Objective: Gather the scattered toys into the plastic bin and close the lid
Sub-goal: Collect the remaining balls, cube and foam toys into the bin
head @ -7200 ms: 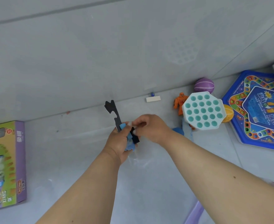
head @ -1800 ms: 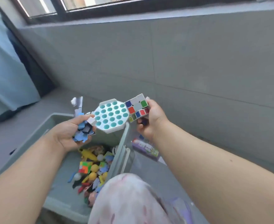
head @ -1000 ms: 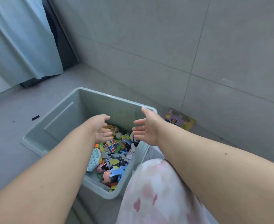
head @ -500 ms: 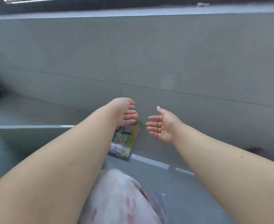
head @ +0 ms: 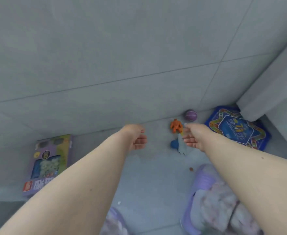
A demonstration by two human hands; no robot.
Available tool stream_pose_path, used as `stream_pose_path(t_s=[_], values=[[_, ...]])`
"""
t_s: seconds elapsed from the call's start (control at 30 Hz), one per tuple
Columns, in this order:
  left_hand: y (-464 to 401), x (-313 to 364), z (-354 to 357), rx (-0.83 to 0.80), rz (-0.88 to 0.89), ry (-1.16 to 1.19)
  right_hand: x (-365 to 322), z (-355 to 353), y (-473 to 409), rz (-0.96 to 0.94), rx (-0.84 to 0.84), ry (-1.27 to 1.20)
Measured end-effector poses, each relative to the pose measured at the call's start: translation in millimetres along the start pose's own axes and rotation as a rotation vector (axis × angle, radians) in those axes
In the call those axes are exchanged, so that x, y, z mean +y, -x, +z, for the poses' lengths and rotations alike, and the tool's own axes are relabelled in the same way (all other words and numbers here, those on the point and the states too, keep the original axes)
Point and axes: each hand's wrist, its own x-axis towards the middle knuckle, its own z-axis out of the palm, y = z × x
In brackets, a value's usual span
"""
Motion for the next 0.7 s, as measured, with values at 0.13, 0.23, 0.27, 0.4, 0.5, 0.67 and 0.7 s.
stream_pose_path(t_s=[0.13,0.23,0.27,0.4,0.5,0.67,0.7], values=[[-23.8,-27.7,44.8,-0.039,-0.111,0.019,34.3,-25.6,-46.4,0.043,0.077,0.201],[-39.9,-47.0,67.6,-0.058,-0.201,0.055,59.7,-31.5,-77.3,0.072,0.063,0.38],[-45.4,-51.9,73.0,-0.063,-0.224,0.059,68.8,-31.5,-87.2,0.057,0.059,0.466],[-68.4,-65.8,86.0,-0.074,-0.281,0.072,100.5,-21.8,-107.8,-0.049,0.0,0.92],[-85.3,-71.1,90.7,-0.066,-0.306,0.086,121.9,-11.2,-113.0,-0.13,-0.036,1.147],[-109.4,-82.7,96.2,-0.064,-0.338,0.089,140.4,-0.1,-118.5,-0.296,-0.007,1.478],[-112.9,-84.9,96.5,-0.059,-0.347,0.089,140.1,-0.1,-119.9,-0.293,-0.025,1.468]])
